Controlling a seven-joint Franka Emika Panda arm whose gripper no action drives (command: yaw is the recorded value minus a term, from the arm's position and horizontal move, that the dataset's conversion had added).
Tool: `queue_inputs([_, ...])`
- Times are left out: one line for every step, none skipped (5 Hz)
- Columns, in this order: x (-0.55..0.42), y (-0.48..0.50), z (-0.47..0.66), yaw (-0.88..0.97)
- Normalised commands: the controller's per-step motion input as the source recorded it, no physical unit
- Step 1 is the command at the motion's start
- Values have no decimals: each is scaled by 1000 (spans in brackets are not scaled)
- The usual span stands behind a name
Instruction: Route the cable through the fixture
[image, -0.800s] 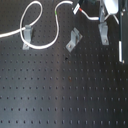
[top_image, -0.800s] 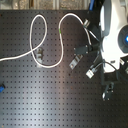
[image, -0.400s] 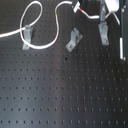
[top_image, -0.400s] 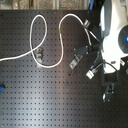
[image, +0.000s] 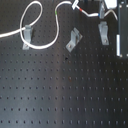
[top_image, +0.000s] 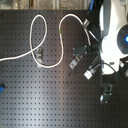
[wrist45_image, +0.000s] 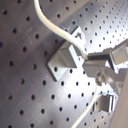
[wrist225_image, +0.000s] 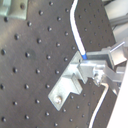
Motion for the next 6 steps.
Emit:
queue_inputs([-191, 283, -6, 391])
queue_inputs([-1, 1, 54, 6])
queue_inputs([4, 145, 558, 186])
queue_inputs([-36, 210, 608, 223])
queue_inputs([-34, 170, 496, 251])
queue_inputs([-49, 124, 437, 214])
